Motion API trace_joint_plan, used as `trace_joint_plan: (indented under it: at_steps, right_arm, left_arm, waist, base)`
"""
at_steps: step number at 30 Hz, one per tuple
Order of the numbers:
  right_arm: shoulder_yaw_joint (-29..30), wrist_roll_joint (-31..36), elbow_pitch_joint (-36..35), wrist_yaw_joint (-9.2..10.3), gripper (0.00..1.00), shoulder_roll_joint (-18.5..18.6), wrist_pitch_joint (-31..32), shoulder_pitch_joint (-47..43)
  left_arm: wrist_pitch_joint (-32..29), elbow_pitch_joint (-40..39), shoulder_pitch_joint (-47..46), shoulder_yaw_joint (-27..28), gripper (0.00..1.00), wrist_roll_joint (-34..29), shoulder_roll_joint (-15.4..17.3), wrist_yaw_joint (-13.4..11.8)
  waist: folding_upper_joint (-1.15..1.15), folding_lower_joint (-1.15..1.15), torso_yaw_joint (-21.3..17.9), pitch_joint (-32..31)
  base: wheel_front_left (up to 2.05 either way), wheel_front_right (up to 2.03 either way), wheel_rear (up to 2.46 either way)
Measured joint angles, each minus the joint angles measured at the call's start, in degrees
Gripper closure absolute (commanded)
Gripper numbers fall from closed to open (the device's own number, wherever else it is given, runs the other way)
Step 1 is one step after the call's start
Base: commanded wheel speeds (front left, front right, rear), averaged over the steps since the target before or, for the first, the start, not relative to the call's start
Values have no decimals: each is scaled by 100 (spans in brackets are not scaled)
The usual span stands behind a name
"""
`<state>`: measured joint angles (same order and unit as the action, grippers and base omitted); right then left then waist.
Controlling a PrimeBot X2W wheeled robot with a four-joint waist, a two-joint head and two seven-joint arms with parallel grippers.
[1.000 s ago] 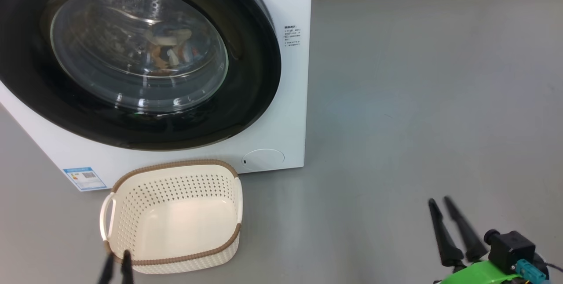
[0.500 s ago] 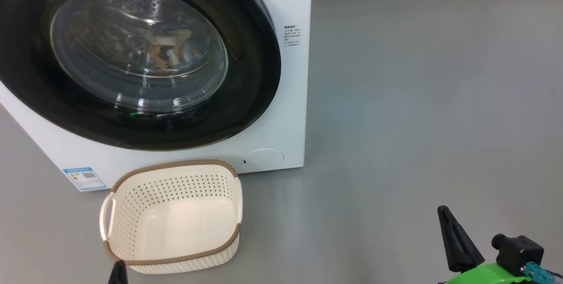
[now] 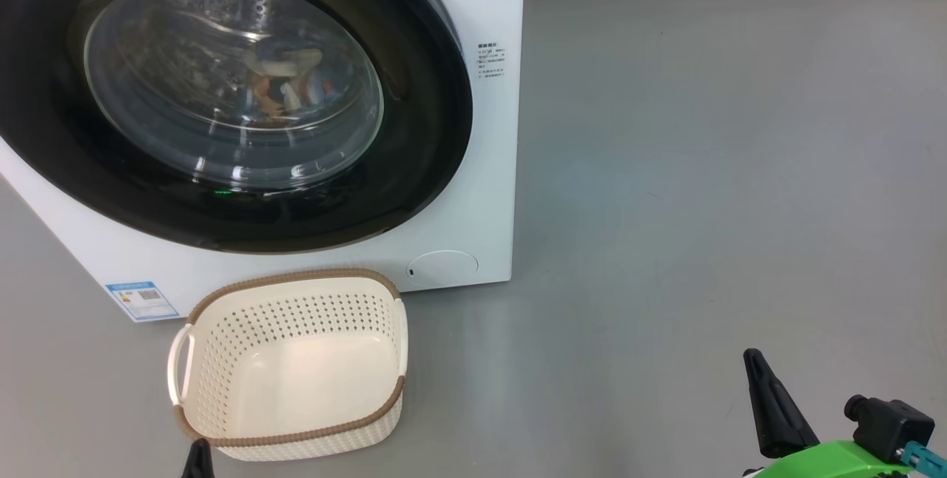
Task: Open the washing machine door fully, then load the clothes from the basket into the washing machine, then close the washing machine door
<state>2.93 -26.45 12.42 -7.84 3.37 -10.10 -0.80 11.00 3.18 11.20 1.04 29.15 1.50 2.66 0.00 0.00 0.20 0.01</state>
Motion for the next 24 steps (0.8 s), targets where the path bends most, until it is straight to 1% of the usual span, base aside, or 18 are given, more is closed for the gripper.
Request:
trace_joint_plan:
  at_steps: [24]
  right_arm:
    - [144,-1651,75,1,100,-19,419,89]
  left_arm:
    - [-353,283,-358,-2,100,1637,91,114]
  waist:
    - [0,0,-5,5]
  base:
    - [0,0,0]
